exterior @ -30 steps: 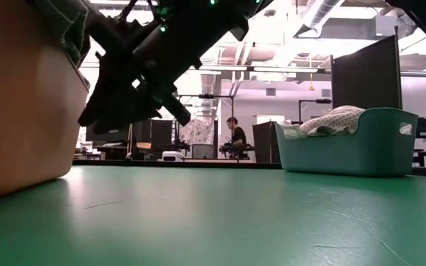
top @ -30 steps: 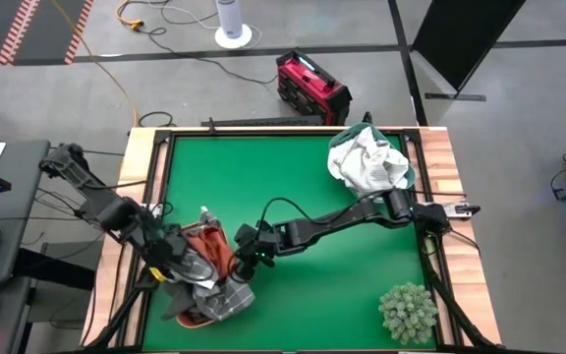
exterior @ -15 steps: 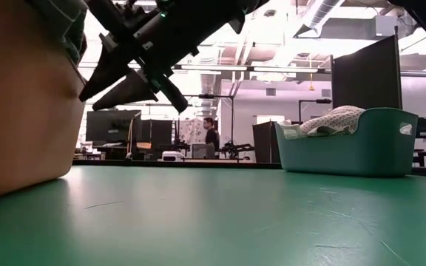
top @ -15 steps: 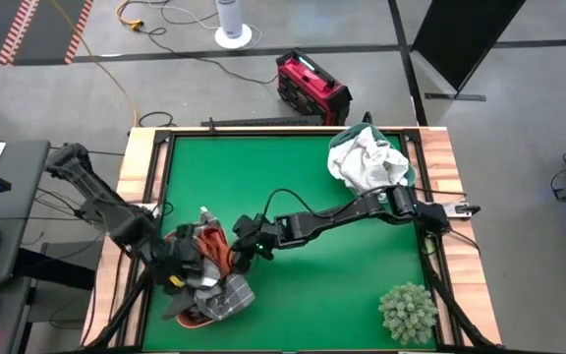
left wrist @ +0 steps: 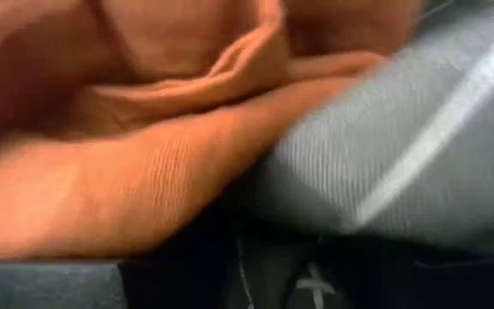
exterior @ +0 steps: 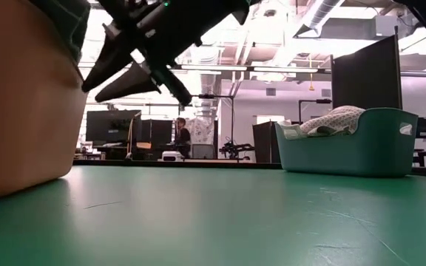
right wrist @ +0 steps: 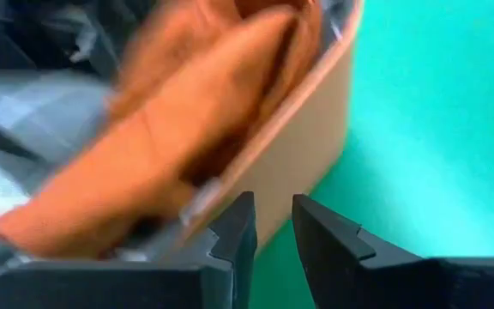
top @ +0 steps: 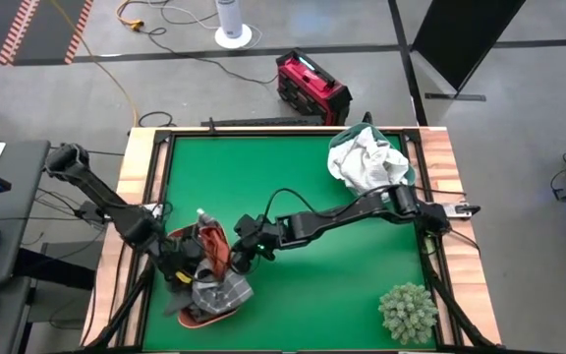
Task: Sort towels by color in basket
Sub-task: Adjust the towels in the orange bin
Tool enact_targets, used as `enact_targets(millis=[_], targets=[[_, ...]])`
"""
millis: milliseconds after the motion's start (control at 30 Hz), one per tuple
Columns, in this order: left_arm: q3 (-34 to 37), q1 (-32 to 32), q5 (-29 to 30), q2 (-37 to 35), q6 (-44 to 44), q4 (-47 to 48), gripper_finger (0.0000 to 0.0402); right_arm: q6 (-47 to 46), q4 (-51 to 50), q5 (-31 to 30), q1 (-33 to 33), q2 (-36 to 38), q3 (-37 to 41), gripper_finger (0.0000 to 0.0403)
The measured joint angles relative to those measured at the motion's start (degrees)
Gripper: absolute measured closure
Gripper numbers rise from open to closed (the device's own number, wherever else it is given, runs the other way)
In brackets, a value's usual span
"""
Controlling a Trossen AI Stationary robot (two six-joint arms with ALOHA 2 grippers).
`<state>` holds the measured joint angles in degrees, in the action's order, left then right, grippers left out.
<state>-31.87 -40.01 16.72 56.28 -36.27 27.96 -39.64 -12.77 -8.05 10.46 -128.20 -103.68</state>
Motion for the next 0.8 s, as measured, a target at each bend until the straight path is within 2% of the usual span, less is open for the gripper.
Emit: enact_targets(millis=[100,333,433,533,600,700,800], targets=[[-6.4,0.0,-0.5,-2.9,2.7,7.2,0.0212,0.7,-2.9,0.0,-0.3,1.4,0.0,0.0284],[-21.9,0.0,-7.3,-5.0,5.5,26.3,0.0212,2.9,-5.0,-1.1,-1.9,3.5,0.0,0.0284],[-25.6,0.0,-3.9,-4.9,6.1,28.8,0.0212,3.0,-4.7,-1.1,-2.2,3.5,0.0,0.0284],[-24.7,0.1,4.2,-4.8,6.4,27.2,0.0212,2.8,-4.5,-1.1,-2.2,3.5,0.0,0.0284],[-22.2,0.7,7.4,-4.3,7.0,25.2,0.0212,2.5,-4.6,-1.1,-2.1,3.5,0.0,0.0284],[-15.7,2.6,7.6,-2.9,7.8,18.4,0.0212,1.8,-5.2,-1.3,-1.9,3.5,0.0,0.0284],[-6.2,3.8,7.5,-2.7,7.0,7.1,0.0212,1.7,-5.2,-1.3,-1.8,3.5,0.0,0.0284]])
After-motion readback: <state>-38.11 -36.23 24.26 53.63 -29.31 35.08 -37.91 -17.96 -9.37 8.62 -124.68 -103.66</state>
